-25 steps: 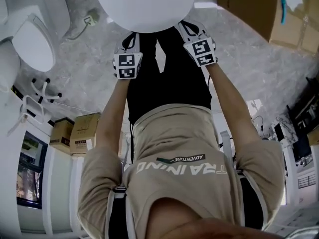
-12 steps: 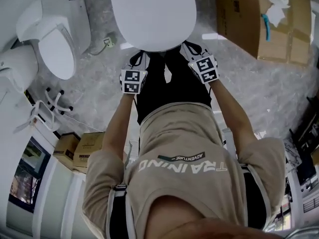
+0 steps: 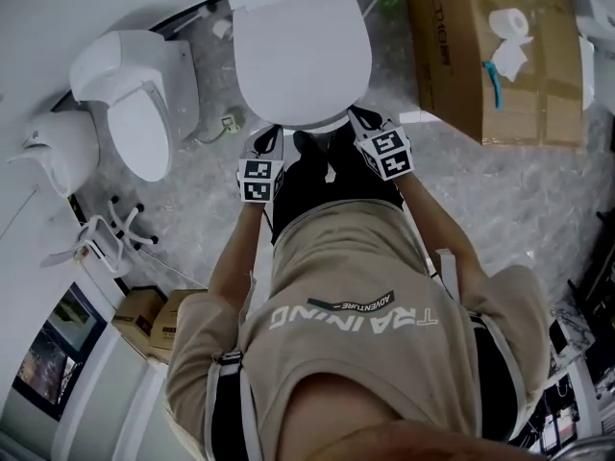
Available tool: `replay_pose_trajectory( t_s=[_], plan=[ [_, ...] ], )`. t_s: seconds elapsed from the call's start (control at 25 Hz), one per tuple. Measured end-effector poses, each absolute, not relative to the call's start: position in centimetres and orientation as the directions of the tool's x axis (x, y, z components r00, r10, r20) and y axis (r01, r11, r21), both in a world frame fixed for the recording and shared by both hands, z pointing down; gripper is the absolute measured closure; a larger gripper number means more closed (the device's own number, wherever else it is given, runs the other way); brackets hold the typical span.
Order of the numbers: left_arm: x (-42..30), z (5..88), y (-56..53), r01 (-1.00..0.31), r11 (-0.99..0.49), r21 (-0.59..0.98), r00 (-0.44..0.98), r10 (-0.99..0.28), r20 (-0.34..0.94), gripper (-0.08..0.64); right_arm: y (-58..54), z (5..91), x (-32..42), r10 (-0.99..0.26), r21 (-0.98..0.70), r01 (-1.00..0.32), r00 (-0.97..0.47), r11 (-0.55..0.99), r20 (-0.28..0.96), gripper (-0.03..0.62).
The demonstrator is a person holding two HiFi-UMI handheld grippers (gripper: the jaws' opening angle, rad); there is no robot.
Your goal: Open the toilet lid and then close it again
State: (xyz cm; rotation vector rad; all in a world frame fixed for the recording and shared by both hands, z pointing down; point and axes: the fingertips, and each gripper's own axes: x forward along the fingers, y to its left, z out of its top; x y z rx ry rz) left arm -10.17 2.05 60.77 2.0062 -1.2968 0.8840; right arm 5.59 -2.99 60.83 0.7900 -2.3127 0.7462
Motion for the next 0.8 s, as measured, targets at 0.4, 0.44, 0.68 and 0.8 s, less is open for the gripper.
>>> replay_pose_trajectory(
  t_s=[0.4, 0.44, 0.68, 0.8],
  plan=[
    [-10.8, 56.9, -0.7, -0.937, -0.330, 0.116, 0.303, -0.599, 0.741, 0.555, -5.8, 57.1, 5.1, -0.360, -0.318, -0.671, -0.668, 0.670, 0.651, 0.578],
    [-10.9, 56.6, -1.1, -0.939, -0.323, 0.123, 0.305, -0.606, 0.735, 0.555, -6.1, 56.8, 5.0, -0.365, -0.317, -0.676, -0.665, 0.665, 0.652, 0.578],
    [-12.0, 54.4, -3.5, -0.916, -0.366, 0.167, 0.376, -0.633, 0.677, 0.555, -8.8, 54.5, 4.0, -0.415, -0.289, -0.721, -0.627, 0.630, 0.659, 0.578],
    [-12.3, 53.5, -4.5, -0.890, -0.409, 0.200, 0.433, -0.627, 0.647, 0.555, -9.9, 53.6, 3.7, -0.448, -0.261, -0.754, -0.590, 0.603, 0.671, 0.578]
  ],
)
